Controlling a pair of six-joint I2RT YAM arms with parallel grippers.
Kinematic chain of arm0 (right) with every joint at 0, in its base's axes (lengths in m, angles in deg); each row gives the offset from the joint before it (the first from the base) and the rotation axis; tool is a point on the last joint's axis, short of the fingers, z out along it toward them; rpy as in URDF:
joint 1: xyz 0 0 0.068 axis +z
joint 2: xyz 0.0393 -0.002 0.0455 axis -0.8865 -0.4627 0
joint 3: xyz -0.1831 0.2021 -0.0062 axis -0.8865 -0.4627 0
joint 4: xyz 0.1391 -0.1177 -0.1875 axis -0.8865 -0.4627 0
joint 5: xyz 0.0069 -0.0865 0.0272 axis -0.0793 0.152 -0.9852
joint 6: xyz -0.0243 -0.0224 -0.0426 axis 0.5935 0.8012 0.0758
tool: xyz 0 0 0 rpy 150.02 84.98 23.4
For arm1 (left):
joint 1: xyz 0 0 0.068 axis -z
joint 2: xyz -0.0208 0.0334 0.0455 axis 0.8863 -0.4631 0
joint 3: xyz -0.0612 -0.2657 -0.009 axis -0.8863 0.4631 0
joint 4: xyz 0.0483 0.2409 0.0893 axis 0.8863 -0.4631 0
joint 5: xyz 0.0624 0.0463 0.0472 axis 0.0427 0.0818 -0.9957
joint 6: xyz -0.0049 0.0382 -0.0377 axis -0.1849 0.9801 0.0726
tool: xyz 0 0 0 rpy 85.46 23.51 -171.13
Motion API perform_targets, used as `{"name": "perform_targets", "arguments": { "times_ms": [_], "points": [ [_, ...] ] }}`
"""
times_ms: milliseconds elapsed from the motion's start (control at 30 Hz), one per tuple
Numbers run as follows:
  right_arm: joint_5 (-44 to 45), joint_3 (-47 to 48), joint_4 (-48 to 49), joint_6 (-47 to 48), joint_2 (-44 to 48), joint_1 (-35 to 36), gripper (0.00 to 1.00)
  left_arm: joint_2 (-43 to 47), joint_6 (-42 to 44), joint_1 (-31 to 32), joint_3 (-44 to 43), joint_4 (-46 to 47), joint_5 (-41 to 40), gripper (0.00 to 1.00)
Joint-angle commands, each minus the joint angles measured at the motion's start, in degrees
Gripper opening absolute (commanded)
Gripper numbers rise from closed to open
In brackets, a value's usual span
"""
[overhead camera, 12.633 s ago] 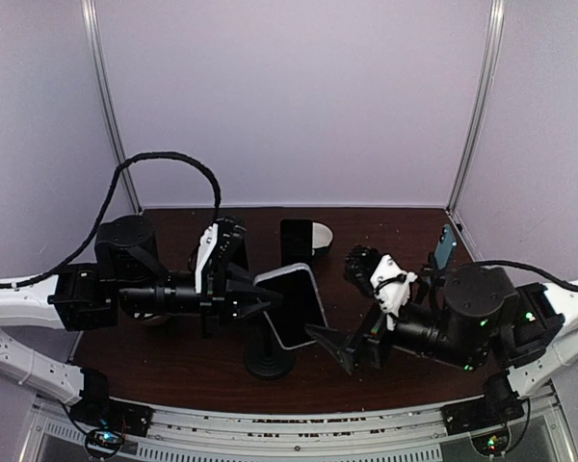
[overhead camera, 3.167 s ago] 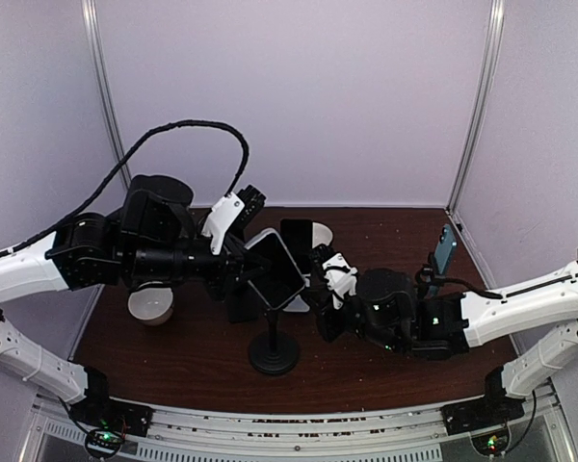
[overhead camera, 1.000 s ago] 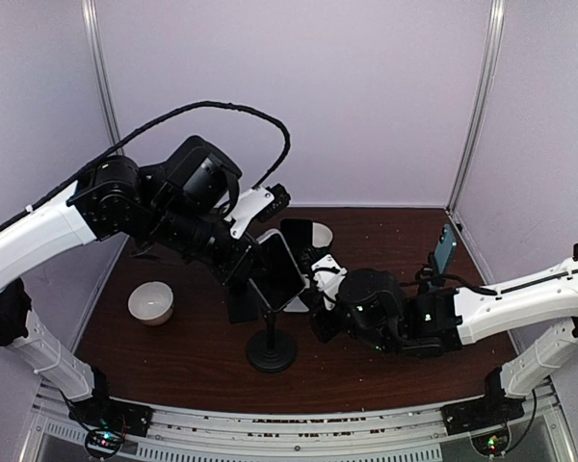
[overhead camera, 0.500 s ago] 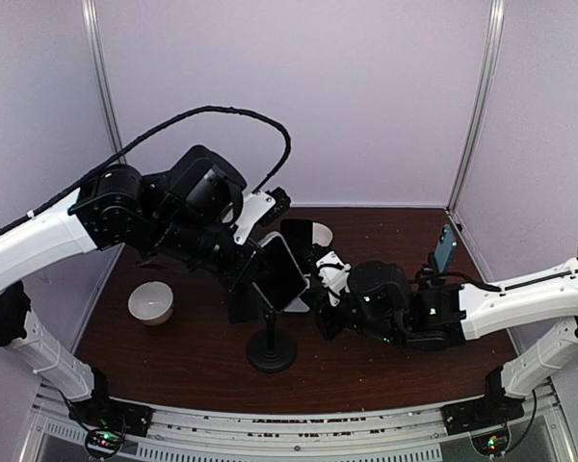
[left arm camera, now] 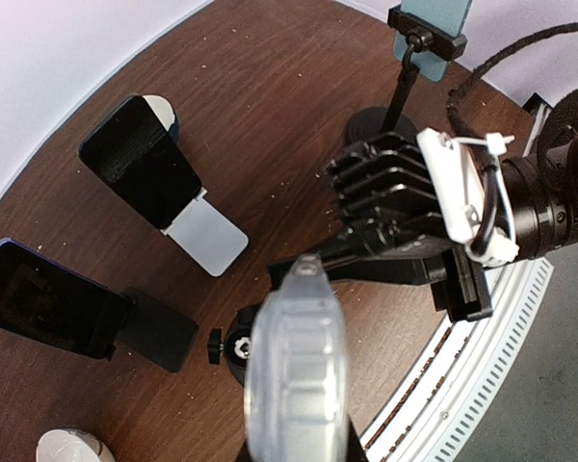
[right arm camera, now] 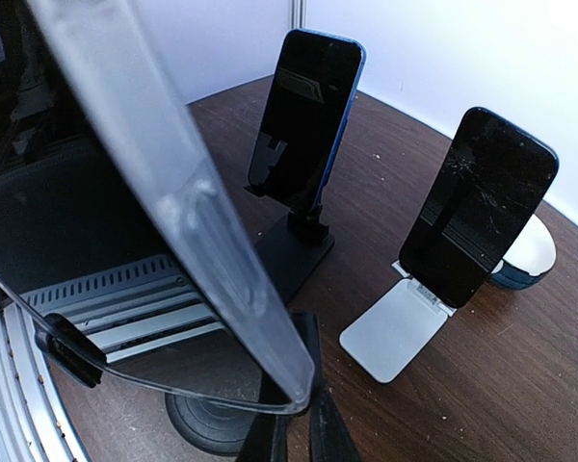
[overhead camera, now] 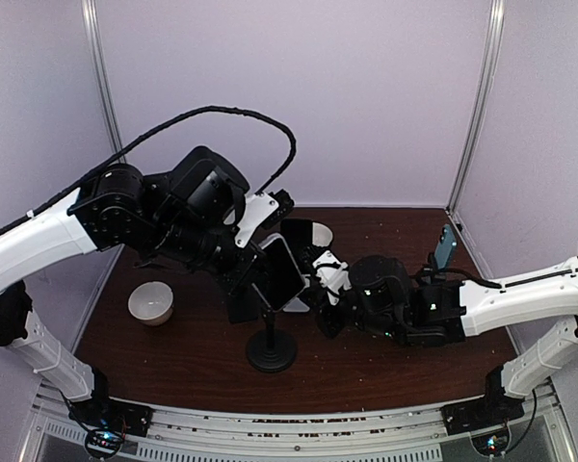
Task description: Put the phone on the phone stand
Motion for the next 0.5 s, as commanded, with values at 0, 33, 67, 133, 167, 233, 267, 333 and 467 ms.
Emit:
{"name": "perform_targets", "arguments": {
  "times_ms": [0, 33, 67, 133, 167, 233, 267, 333, 467],
  "points": [
    [-6.06, 2.99, 6.53, 4.27, 2.83, 0.80, 0.04, -6.75, 6.56, -0.94, 5.74, -29.35, -4.00, 0.00],
    [-6.90, 2.64, 7.00, 4.69, 3.18, 0.76, 0.04, -6.70, 7.27, -0.92, 5.83, -28.54, -3.65, 0.00],
    [-7.61, 2.59, 7.41, 5.14, 3.33, 0.76, 0.04, -6.60, 7.65, -0.92, 5.97, -27.89, -3.39, 0.00],
    [-8.79, 3.07, 7.43, 6.08, 2.97, 0.65, 0.04, -6.58, 8.22, -0.93, 5.71, -27.14, -3.00, 0.00],
    [-9.27, 3.38, 7.11, 6.48, 2.50, 0.62, 0.05, -6.58, 8.28, -0.92, 5.35, -27.10, -3.03, 0.00],
    [-9.53, 3.69, 6.86, 6.35, 2.06, 0.16, 0.08, -6.70, 8.41, -0.92, 4.66, -27.69, -3.71, 0.00],
    [-10.08, 3.03, 7.49, 6.01, 2.12, -0.31, 0.09, -6.81, 8.50, -1.00, 4.22, -28.01, -3.94, 0.00],
    [-11.60, 1.81, 9.03, 5.08, 2.66, -1.44, 0.11, -6.94, 9.08, -0.95, 3.54, -27.72, -3.68, 0.00],
    [-13.44, 1.21, 9.27, 5.76, 4.21, -2.68, 0.11, -6.02, 11.53, -1.00, 2.88, -24.06, -0.93, 0.00]
  ]
}}
